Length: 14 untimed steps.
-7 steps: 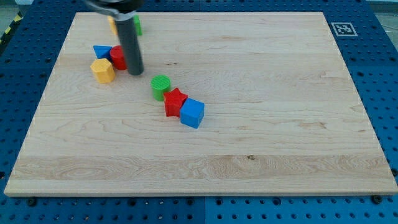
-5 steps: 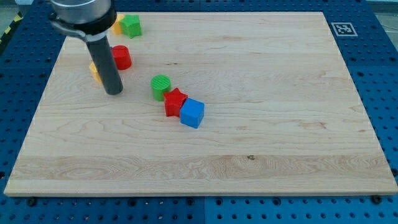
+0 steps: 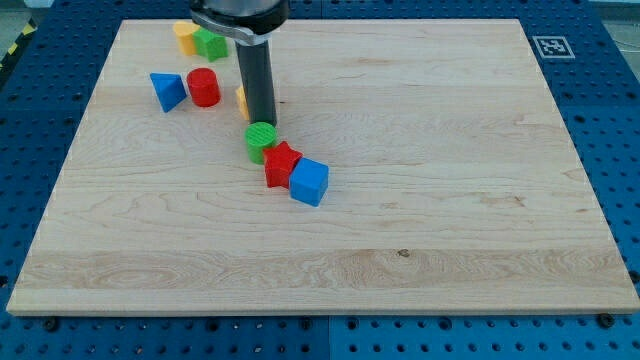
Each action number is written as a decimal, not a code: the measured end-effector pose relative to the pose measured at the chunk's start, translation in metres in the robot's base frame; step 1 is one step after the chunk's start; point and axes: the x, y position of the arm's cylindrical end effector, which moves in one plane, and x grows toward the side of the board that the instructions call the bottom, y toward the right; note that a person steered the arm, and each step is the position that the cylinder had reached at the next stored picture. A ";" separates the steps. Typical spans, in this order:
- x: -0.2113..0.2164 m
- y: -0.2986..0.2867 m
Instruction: Push the yellow hexagon to the right of the green circle
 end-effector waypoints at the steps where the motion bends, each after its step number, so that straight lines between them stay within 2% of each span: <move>1: -0.001 -0.042; 2: -0.030 -0.054; 3: -0.050 -0.039; 5: -0.049 0.023; 6: -0.085 0.033; 12: -0.028 0.041; 13: -0.035 0.026; 14: -0.040 -0.013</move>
